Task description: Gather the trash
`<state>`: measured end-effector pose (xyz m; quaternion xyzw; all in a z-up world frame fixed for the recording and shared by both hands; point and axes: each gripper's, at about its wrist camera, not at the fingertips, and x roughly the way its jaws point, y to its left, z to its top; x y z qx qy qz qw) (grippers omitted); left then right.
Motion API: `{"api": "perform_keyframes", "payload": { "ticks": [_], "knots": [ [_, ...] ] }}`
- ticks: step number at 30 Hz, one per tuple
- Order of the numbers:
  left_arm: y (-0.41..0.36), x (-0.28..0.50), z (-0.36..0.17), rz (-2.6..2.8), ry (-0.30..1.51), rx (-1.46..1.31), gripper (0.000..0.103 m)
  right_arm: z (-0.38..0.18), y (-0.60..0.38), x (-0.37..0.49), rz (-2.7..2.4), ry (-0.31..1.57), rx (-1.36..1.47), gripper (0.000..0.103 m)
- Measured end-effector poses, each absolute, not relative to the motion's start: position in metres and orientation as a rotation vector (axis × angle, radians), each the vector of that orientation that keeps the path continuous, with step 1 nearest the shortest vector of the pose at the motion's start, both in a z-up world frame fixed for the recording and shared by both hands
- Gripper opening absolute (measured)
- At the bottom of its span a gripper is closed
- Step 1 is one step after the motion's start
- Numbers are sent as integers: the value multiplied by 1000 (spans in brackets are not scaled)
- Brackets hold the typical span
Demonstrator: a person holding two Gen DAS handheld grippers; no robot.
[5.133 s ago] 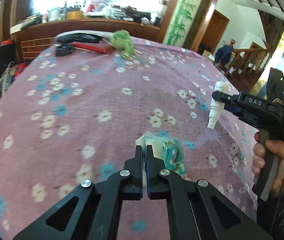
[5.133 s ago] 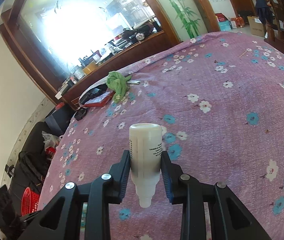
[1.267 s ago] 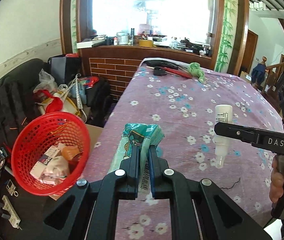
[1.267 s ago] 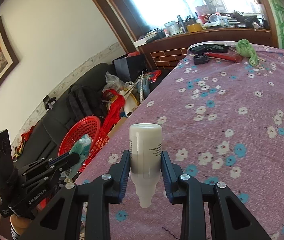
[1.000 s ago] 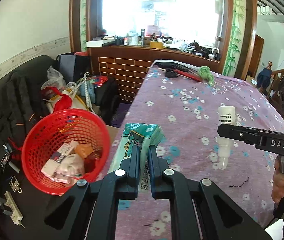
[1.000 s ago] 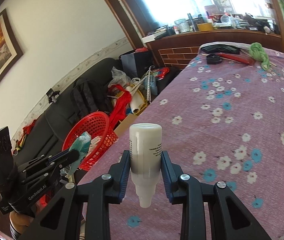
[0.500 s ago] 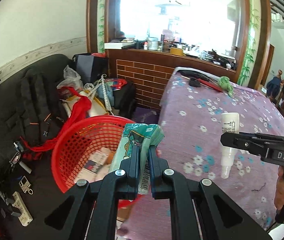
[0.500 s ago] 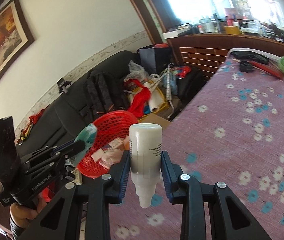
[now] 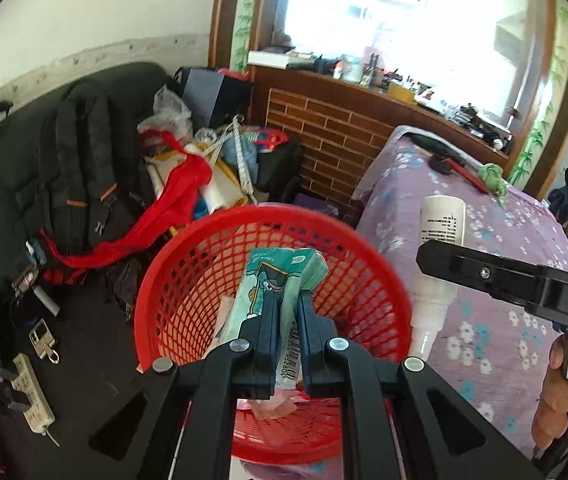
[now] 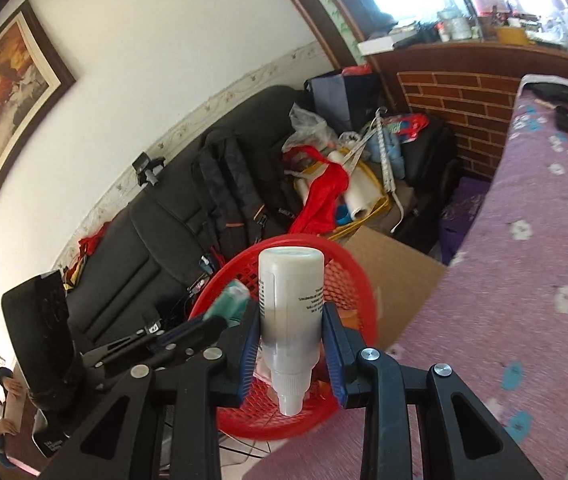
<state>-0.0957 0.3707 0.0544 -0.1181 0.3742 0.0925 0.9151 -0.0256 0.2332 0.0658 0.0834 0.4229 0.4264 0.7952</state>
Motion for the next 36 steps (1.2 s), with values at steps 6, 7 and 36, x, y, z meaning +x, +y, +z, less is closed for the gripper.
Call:
{"api": "perform_keyframes", "payload": {
  "ticks": [6,7,36],
  "knots": [
    [380,-96,39,194,799,-277,29,44,247,-19,903,981,185,44],
    [380,-97,39,209,797,-271,52,44,245,-19,894,978,188,60],
    [299,-218,66,490,524,-124,90,90,125,-160,794,659,-25,103]
  ]
}}
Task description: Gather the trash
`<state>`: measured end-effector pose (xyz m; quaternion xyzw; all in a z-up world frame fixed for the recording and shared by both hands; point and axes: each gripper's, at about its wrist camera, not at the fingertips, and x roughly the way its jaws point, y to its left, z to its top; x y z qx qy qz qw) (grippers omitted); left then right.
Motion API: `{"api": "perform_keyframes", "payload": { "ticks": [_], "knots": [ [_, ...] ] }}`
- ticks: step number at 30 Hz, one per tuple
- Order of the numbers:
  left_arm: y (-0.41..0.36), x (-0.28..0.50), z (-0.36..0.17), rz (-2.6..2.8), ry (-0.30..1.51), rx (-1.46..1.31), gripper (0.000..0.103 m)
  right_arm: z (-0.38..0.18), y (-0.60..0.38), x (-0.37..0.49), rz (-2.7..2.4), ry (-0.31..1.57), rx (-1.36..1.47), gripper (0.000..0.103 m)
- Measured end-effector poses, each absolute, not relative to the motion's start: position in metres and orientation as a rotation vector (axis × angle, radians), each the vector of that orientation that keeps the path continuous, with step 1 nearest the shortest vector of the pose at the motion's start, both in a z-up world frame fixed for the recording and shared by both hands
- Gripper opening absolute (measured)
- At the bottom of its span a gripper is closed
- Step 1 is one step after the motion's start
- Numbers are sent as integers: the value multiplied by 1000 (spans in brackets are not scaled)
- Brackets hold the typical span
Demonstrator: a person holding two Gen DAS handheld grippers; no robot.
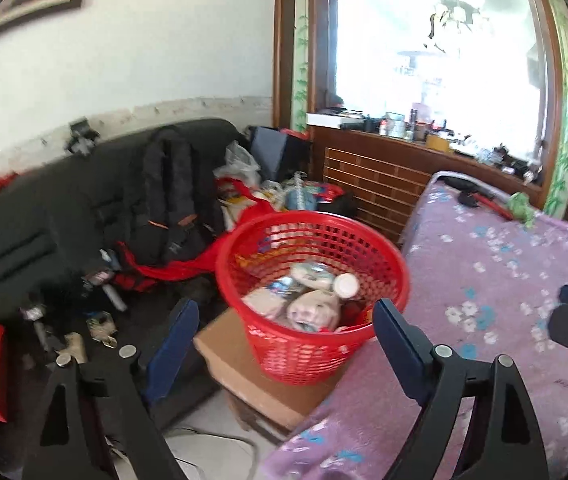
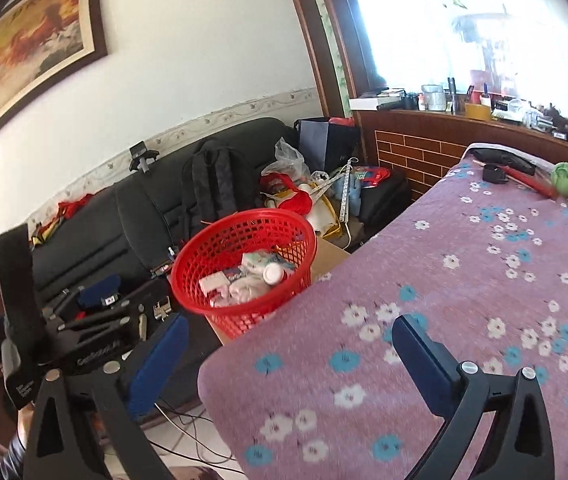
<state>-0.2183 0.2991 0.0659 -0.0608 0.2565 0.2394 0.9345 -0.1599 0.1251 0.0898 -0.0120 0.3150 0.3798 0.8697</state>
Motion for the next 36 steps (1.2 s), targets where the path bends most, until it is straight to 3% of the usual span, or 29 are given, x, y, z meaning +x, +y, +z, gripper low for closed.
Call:
{"api": "perform_keyframes", "payload": {
  "ticks": [10,36],
  "knots": [
    [271,-244,71,540,475,-35,97,79,104,-185,776,661,-22,103],
    [263,-280,68,619,452,-115,98,82,86,-208,731,567,-70,103]
  ]
}}
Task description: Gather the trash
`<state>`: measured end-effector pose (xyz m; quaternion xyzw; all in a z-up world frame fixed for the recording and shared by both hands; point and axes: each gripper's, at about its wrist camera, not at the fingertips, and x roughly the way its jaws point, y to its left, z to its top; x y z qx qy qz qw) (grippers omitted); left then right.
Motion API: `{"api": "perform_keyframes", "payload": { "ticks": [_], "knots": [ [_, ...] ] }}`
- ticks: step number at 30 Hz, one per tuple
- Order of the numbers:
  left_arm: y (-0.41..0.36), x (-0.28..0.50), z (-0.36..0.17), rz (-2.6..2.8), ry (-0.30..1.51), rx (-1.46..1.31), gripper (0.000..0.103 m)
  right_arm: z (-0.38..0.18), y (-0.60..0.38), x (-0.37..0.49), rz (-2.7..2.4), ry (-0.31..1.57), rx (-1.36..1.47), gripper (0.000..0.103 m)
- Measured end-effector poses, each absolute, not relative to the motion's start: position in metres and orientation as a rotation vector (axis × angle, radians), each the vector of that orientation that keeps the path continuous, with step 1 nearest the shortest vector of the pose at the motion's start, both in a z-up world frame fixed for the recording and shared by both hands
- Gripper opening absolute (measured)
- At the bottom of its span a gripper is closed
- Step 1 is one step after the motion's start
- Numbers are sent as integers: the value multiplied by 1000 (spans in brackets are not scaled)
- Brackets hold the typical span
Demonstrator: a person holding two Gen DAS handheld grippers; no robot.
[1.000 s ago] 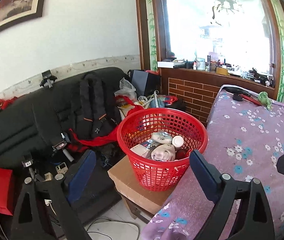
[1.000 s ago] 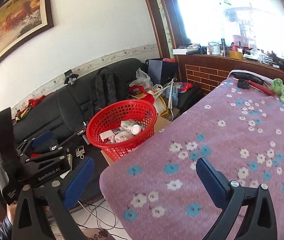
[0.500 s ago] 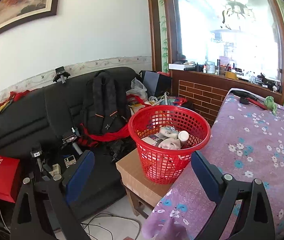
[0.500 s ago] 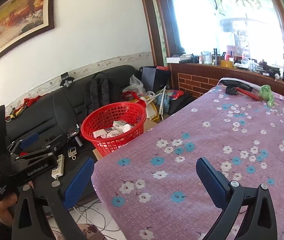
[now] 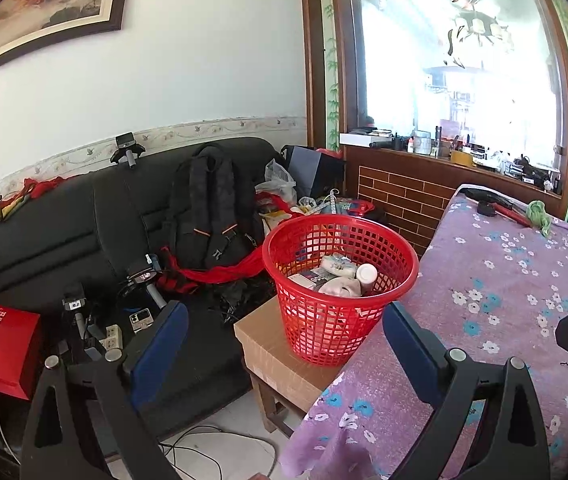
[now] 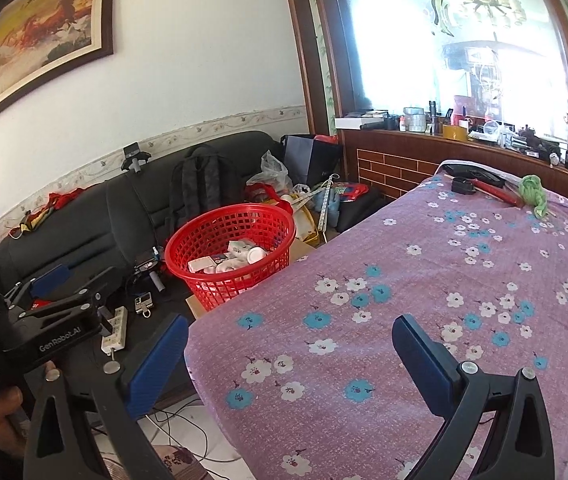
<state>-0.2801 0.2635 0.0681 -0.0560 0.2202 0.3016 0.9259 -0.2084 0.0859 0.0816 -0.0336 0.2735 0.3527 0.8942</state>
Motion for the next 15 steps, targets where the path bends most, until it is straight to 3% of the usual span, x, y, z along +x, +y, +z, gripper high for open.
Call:
{"api": "perform_keyframes", "payload": {
  "ticks": [15],
  "knots": [
    [261,-286,72,647,436,-124,98,83,85,-207,736,566,-60,103]
  ]
}}
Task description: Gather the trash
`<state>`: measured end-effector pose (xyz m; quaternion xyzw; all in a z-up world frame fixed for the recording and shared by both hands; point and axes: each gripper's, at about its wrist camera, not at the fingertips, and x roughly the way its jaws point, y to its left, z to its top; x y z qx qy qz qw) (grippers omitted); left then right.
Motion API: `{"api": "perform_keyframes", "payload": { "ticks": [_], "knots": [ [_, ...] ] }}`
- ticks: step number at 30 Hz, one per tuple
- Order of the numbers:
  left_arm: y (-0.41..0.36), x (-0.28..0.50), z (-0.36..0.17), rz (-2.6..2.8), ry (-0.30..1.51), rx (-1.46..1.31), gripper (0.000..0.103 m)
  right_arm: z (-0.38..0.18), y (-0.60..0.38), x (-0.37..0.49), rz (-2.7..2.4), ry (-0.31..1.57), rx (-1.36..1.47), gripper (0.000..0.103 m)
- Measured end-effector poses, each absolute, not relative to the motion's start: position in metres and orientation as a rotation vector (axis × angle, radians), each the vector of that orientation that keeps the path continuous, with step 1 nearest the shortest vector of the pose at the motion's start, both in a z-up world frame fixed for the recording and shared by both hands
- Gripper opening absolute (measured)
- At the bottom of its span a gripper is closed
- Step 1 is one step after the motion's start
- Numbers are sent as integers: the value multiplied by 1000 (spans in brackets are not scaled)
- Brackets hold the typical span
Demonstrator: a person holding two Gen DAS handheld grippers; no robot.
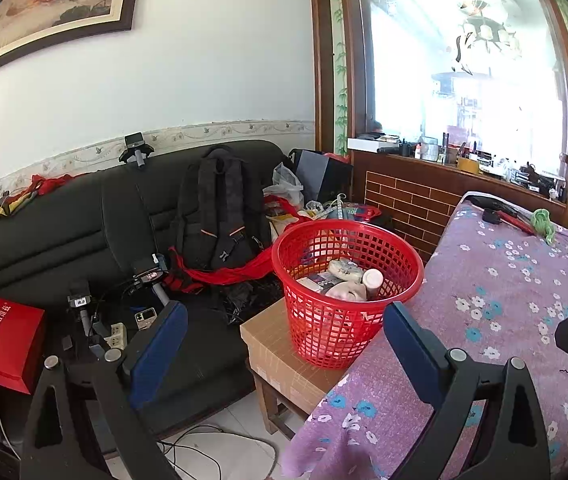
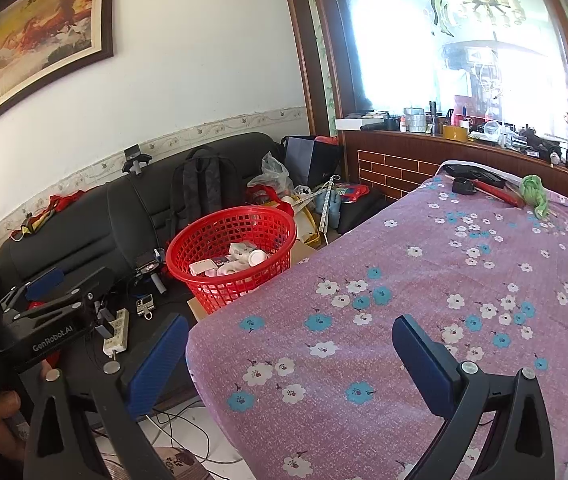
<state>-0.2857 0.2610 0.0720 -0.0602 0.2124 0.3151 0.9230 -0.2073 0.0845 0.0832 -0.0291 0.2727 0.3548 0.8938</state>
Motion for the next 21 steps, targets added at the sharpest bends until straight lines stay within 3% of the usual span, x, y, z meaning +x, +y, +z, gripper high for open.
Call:
{"api": "perform_keyframes", "payload": {
  "ticks": [21],
  "knots": [
    [255,-288,75,637,432,-110,99,85,84,-207,739,563,-60,103]
  ]
}}
